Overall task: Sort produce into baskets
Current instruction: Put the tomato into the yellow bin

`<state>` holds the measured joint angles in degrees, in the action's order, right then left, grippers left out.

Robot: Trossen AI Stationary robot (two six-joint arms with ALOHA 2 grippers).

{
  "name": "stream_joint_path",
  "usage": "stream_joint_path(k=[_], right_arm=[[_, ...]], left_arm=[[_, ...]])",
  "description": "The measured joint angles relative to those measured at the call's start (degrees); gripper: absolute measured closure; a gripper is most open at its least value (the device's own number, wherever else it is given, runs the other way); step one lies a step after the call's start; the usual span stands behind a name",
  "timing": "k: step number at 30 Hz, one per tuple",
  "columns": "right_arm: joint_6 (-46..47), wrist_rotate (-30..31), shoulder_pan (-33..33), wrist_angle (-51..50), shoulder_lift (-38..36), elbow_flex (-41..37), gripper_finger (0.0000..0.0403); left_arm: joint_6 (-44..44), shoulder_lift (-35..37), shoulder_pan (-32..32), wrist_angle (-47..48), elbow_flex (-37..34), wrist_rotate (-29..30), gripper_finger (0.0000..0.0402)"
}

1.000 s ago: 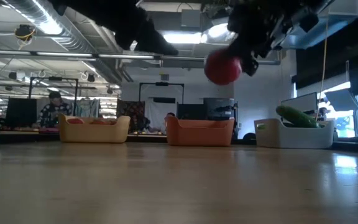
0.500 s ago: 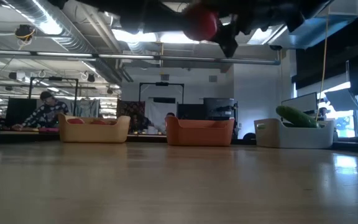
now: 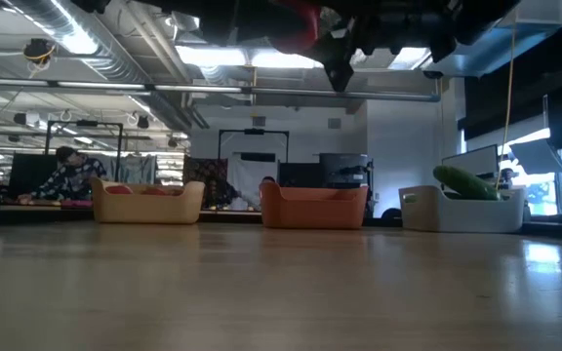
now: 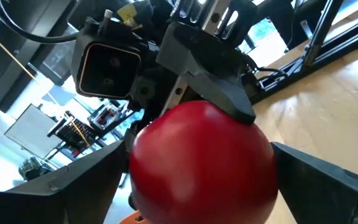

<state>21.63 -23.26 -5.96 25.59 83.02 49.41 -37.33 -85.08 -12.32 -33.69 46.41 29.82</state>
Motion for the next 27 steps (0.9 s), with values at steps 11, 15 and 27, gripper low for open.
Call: stream_joint_path(k=[11, 15, 27], right_arm=[[1.8, -0.3, 0.0, 3.8, 1.2, 0.0, 0.0168], [3.4, 0.8, 0.0, 4.1, 1.2, 0.0, 0.0168], [-2.5, -2.1, -2.3, -11.2, -5.4, 0.1, 0.0074]], left_arm=[[2.6, 0.0, 0.4, 0.0, 0.0, 0.3, 0.01], [3.1, 0.1, 0.4, 0.0, 0.0, 0.3, 0.01], [7.7, 0.1, -0.6, 0.9, 0.0, 2.8, 0.0092]])
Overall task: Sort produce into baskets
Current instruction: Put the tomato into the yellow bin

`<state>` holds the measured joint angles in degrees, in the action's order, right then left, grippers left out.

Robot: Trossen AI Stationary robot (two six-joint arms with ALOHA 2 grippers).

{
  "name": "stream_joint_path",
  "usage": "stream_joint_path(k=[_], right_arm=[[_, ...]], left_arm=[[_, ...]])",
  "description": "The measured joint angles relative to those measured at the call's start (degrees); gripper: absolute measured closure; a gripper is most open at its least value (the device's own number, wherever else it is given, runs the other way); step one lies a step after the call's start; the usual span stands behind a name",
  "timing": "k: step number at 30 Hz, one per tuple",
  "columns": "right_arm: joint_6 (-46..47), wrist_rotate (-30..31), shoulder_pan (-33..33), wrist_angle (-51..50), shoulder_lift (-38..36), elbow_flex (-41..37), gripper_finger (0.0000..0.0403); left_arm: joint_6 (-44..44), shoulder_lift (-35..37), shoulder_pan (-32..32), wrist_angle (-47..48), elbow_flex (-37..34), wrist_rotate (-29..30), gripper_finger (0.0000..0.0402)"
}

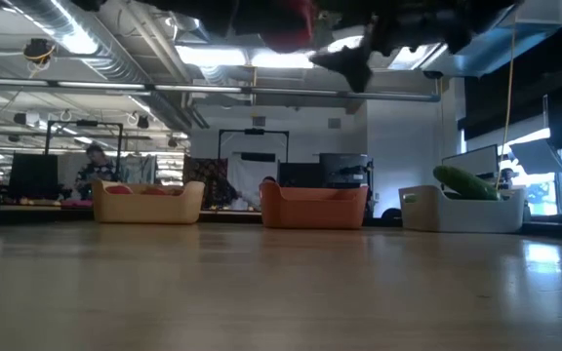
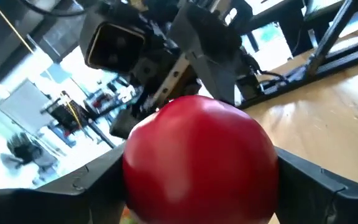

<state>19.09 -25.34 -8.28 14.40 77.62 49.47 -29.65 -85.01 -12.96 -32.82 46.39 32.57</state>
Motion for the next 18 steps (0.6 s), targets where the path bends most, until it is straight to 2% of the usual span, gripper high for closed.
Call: stream_joint_path(k=[2, 6, 11, 15, 18], right_arm=[[-2.2, 2.6, -0.1, -7.8, -2.6, 0.0, 0.0064], [-5.7, 14.2, 0.1, -25.3, -7.1, 0.0, 0.0061], [-4.0, 26.9, 1.0, -44.4, -7.2, -0.1, 0.0071], [-1.4, 33.3, 2.0, -49.3, -6.2, -2.2, 0.0075], [-1.1, 33.6, 2.0, -47.0, -6.2, -4.6, 0.0077]], left_arm=[[2.2, 0.0, -0.2, 1.1, 0.0, 0.4, 0.0091], [8.2, 0.0, 0.0, 3.6, 0.0, 1.1, 0.0089], [17.3, 0.0, 1.6, 10.1, 0.0, 2.3, 0.0088], [27.6, 0.1, 3.7, 17.2, 0.0, 4.5, 0.0087], [34.8, 1.5, 5.5, 23.4, 0.0, 5.5, 0.0087]])
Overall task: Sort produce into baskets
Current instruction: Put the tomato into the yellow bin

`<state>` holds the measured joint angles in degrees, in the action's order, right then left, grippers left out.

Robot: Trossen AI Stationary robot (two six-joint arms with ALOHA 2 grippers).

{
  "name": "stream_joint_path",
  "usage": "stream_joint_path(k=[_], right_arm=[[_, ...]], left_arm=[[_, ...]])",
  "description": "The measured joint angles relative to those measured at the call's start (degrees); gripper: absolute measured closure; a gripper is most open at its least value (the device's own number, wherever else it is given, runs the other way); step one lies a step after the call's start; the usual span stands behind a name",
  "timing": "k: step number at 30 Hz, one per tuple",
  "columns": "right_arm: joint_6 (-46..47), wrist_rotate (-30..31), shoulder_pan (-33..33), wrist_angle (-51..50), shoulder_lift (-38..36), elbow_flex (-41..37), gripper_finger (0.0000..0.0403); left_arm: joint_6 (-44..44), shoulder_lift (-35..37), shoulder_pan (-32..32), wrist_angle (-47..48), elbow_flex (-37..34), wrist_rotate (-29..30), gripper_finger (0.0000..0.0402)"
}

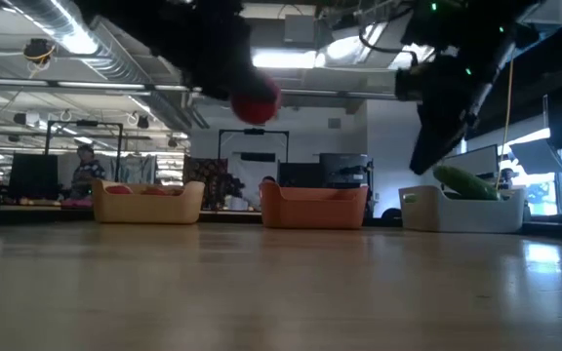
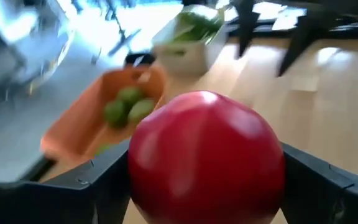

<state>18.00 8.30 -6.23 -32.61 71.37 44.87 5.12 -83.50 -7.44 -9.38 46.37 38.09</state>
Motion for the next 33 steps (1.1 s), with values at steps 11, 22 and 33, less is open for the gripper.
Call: stream_joint_path(k=[11, 22, 33], right_arm=[[1.6, -1.9, -0.1, 6.2, 0.0, -7.2, 0.0077], [2.7, -1.9, -0.1, 9.4, 0.0, -8.8, 0.0077], [2.7, -1.9, -0.1, 10.6, 0.0, -8.8, 0.0077]], left_arm=[[26.7, 10.0, 10.5, 33.4, 0.0, 0.0, 0.0087], [36.4, 13.8, 28.4, 50.7, 0.0, -5.8, 0.0086], [31.6, 13.2, 39.7, 49.7, -0.1, -10.2, 0.0086]])
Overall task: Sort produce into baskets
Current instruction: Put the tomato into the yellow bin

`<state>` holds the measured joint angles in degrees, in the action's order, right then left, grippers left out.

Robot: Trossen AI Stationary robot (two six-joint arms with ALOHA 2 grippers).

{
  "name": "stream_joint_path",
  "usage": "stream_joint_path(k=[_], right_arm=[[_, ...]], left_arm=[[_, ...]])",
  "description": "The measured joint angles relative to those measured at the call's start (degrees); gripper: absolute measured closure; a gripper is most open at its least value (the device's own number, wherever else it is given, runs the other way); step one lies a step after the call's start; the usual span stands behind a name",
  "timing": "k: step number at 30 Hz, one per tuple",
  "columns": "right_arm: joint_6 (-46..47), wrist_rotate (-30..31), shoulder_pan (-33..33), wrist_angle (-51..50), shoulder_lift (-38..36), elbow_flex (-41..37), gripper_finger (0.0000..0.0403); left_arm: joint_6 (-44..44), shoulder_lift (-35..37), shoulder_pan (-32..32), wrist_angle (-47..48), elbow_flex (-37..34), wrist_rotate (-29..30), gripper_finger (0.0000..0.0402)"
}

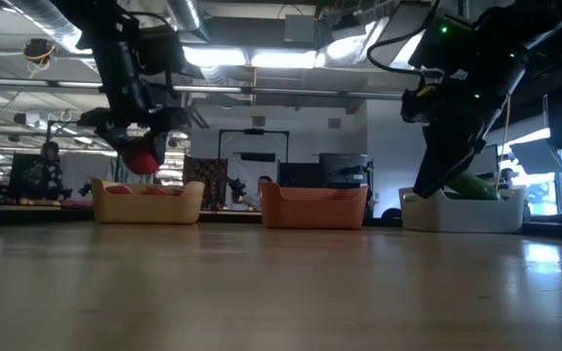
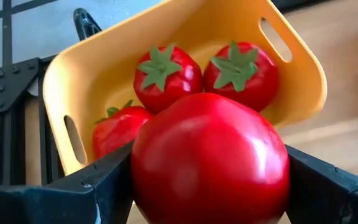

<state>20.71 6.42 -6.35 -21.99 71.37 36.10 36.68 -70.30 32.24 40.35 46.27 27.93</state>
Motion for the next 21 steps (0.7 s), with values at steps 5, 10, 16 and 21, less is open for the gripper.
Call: stream_joint_path(k=[5, 10, 16, 21], right_arm=[[-0.2, 0.2, 0.0, 0.5, 0.0, 0.0, 0.0077], [-0.2, -0.2, 0.0, 1.1, 0.0, 0.0, 0.0077], [-0.2, -0.4, 0.0, 1.5, 0.0, 0.0, 0.0077], [-0.1, -0.4, 0.0, 1.3, 0.0, 0.0, 0.0077]], left_arm=[[-2.5, -0.3, 2.3, -4.1, -2.2, -1.1, 0.0086], [-4.0, -0.3, 4.1, -9.5, -5.6, -1.1, 0.0086], [-5.5, -0.3, 5.0, -18.5, -10.5, -1.9, 0.0086], [-5.8, -0.3, 6.6, -22.2, -13.8, -1.6, 0.0086]])
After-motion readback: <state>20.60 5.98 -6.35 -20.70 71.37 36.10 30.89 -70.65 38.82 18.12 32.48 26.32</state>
